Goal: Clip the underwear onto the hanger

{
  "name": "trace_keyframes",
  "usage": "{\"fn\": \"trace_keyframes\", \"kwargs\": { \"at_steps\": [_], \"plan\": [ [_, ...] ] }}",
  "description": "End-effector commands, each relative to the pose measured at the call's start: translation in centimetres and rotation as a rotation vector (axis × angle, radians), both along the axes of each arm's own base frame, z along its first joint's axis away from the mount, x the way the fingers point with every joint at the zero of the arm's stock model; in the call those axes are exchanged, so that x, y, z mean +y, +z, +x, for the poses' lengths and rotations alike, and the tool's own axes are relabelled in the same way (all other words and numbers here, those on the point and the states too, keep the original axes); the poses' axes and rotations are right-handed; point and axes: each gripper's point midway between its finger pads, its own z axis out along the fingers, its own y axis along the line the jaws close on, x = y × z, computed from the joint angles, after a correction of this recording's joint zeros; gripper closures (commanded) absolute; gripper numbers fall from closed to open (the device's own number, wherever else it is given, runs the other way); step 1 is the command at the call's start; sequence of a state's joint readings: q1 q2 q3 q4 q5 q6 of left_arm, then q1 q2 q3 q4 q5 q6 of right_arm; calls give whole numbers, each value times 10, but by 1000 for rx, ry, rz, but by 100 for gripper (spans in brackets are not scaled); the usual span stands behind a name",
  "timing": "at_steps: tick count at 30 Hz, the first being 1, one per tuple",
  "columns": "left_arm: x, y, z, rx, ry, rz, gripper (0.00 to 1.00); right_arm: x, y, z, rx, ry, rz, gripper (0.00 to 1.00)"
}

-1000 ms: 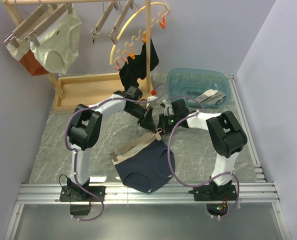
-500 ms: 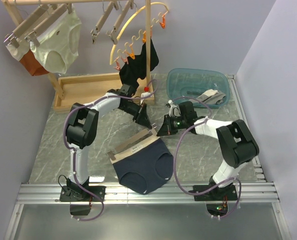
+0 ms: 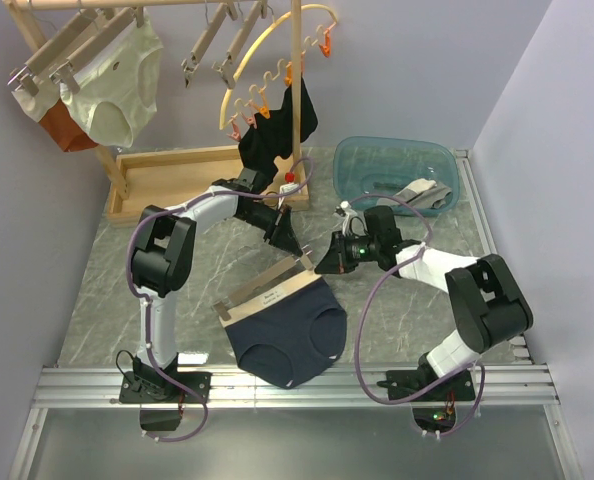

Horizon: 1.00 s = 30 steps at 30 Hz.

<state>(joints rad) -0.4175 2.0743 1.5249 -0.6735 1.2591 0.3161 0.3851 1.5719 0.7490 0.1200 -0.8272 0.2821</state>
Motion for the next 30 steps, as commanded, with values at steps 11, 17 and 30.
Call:
{"fn": "trace_keyframes", "kwargs": {
  "at_steps": [11, 17, 30],
  "plan": [
    [3, 22, -5, -58, -19, -42, 100, -3, 28, 7, -146, -8, 41, 100],
    [5, 18, -9, -45, -37, -38, 100, -2, 32, 11, -155, -12, 46, 100],
    [1, 14, -13, -56, -52, -19, 99, 3, 52, 17, -180, -12, 82, 100]
  ]
}}
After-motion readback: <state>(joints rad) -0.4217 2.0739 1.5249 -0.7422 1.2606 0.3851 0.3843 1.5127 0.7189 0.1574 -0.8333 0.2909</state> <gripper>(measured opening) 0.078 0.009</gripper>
